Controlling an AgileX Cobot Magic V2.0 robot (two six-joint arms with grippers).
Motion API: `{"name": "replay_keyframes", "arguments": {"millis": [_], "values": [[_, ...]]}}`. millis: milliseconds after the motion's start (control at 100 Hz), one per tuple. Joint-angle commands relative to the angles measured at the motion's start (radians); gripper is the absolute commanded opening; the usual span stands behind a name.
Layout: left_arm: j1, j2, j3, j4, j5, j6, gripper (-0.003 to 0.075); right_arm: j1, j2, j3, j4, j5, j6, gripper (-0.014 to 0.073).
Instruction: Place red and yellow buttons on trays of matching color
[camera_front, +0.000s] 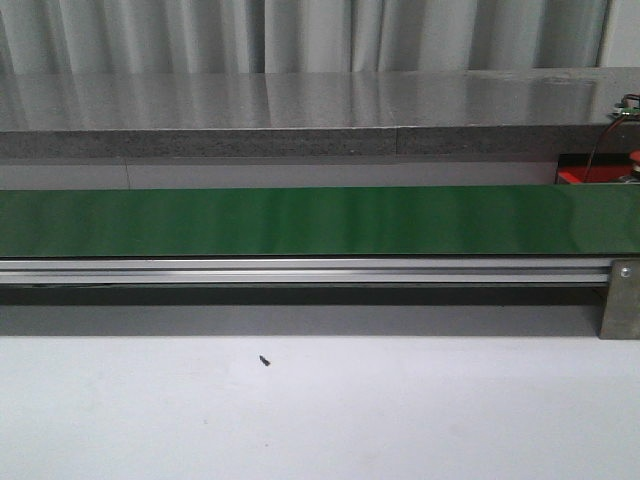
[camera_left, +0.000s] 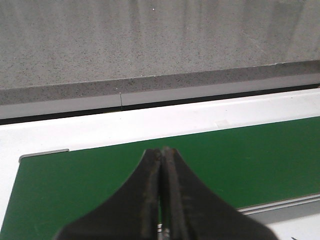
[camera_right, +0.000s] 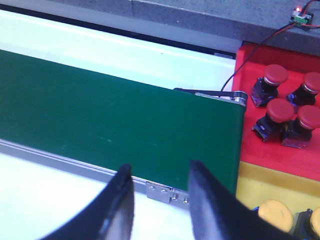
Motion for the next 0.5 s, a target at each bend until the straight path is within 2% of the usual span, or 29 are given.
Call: {"name": "replay_keyframes", "arguments": {"millis": [0, 70, 490], "values": [[-0.006, -0.003, -0.027, -0.048, -0.033, 0.003, -0.0020, 0.004, -0.034, -0.012, 0.018, -0.075, -0.011, 0.0037], [-0.006, -0.003, -0.027, -0.048, -0.033, 0.003, -0.0020, 0.004, -0.044, -0.010, 0.018, -0.076, -0.010, -0.0072], [-0.006, -0.003, -0.027, -0.048, -0.033, 0.003, -0.0020, 0.004, -0.042, -0.010, 0.018, -0.065, -0.010, -0.0068]]}}
